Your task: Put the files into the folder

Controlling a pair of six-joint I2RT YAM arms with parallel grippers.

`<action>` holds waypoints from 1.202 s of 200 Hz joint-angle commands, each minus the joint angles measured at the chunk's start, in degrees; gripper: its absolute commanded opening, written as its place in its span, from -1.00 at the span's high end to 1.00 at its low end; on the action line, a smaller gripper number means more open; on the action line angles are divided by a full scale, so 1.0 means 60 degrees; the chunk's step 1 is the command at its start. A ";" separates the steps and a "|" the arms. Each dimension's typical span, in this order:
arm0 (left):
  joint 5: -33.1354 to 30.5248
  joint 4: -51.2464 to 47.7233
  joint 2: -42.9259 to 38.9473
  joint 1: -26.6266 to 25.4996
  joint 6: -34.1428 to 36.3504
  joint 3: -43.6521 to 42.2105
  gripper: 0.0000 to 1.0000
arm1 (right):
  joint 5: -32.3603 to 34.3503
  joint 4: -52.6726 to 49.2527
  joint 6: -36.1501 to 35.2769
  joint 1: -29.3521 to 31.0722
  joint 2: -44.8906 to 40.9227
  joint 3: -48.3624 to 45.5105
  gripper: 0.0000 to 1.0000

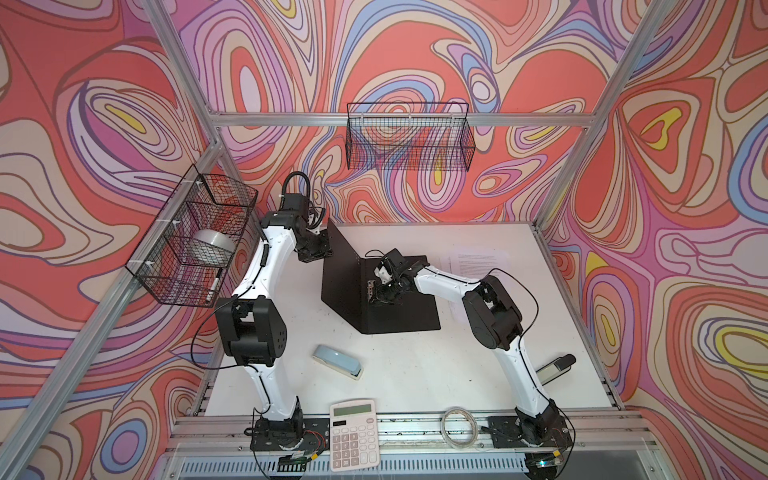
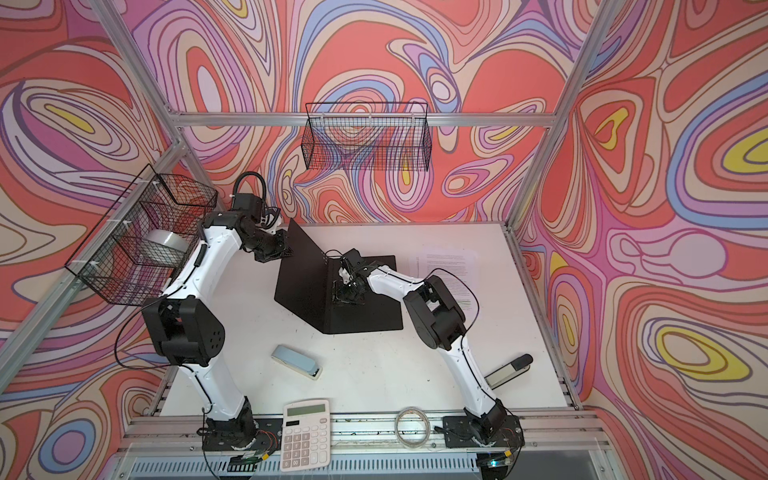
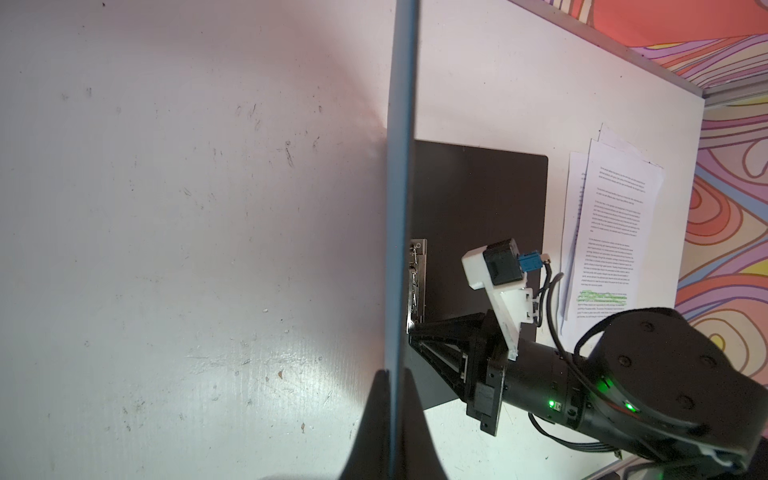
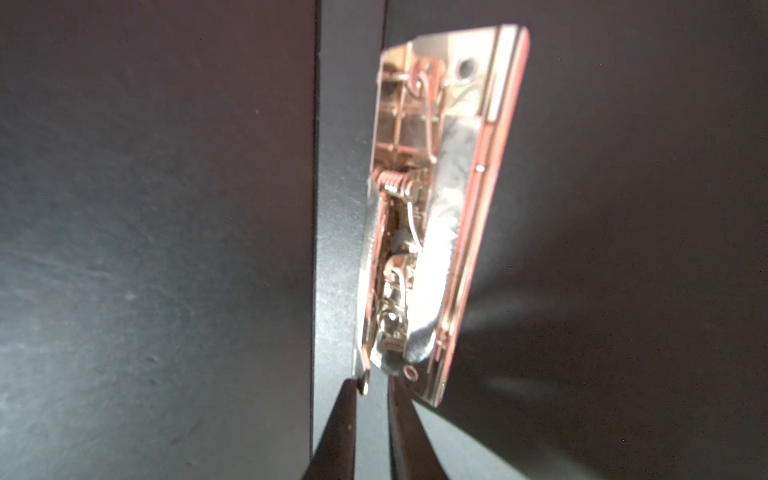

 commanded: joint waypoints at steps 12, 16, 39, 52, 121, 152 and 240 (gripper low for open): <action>0.0327 -0.0105 -0.0385 0.0015 -0.0048 -0.0076 1.00 | -0.0022 0.0006 0.0022 -0.0052 0.0240 0.0147 0.73; 0.0336 -0.0105 -0.0394 0.0015 -0.0049 -0.0084 1.00 | -0.0015 0.0001 0.0032 -0.0063 0.0253 0.0143 0.73; 0.0369 -0.0105 -0.0412 0.0015 -0.0049 -0.0079 1.00 | -0.0037 -0.0023 -0.0002 -0.0067 0.0315 0.0143 0.75; 0.0395 -0.0119 -0.0416 0.0015 -0.0049 -0.0080 1.00 | -0.0022 -0.0023 -0.0002 -0.0077 0.0328 0.0145 0.76; 0.0484 -0.0134 -0.0428 0.0015 -0.0038 -0.0038 1.00 | 0.0040 -0.0155 0.0022 -0.0125 0.0514 0.0065 0.88; 0.0492 -0.0162 -0.0423 0.0015 -0.0020 0.0031 1.00 | 0.0359 -0.0507 -0.0005 -0.0162 0.0582 0.0039 1.00; 0.0420 -0.0295 -0.0365 0.0029 0.0053 0.0313 1.00 | 0.1070 -0.1420 -0.0071 -0.0228 0.0988 0.0144 1.00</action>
